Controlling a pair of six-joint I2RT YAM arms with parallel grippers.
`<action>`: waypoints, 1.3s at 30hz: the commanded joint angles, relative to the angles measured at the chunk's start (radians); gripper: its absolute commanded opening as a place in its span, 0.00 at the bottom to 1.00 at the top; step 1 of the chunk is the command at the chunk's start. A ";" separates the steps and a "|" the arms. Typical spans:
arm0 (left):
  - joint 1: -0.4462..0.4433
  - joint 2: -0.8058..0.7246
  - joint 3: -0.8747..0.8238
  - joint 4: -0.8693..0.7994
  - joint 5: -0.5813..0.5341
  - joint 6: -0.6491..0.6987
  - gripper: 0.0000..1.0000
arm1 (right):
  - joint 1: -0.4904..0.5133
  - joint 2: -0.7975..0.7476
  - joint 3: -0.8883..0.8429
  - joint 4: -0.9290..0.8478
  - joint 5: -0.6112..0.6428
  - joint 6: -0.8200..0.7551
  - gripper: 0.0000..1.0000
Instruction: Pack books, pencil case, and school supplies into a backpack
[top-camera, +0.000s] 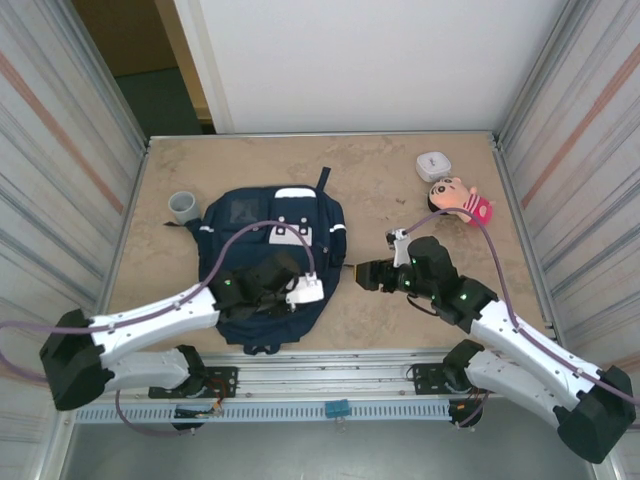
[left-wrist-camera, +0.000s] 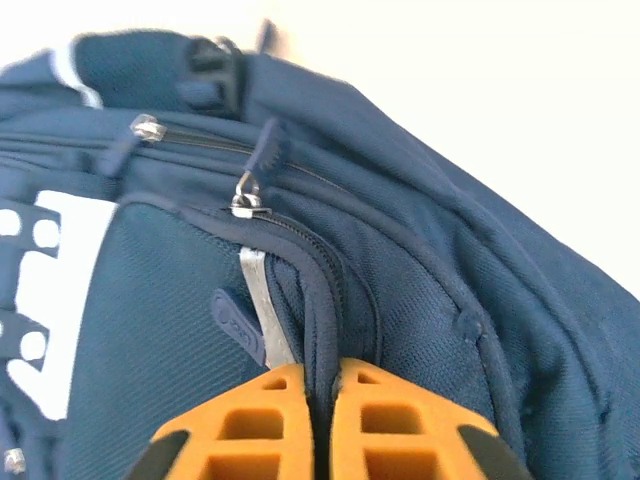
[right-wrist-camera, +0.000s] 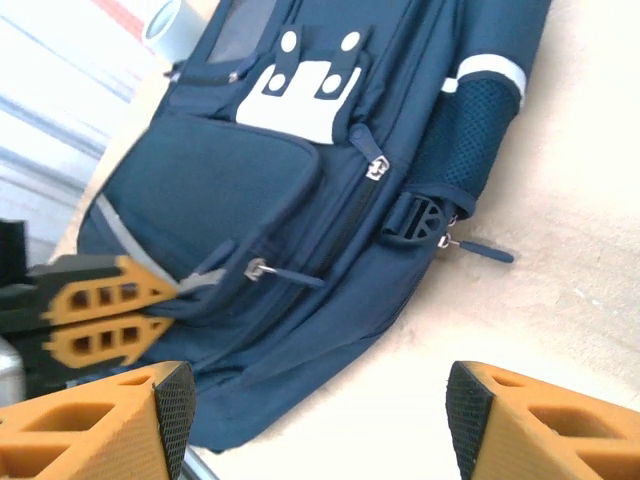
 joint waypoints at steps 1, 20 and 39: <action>0.057 -0.142 0.002 0.116 0.084 0.019 0.00 | -0.022 0.006 -0.021 0.067 -0.038 0.060 0.68; 0.039 0.191 0.084 0.377 0.378 0.129 0.00 | -0.109 0.068 0.003 0.088 -0.043 0.164 0.70; 0.469 -0.067 0.083 -0.056 0.053 -0.939 0.97 | -0.063 0.544 0.370 -0.191 0.011 -0.039 0.81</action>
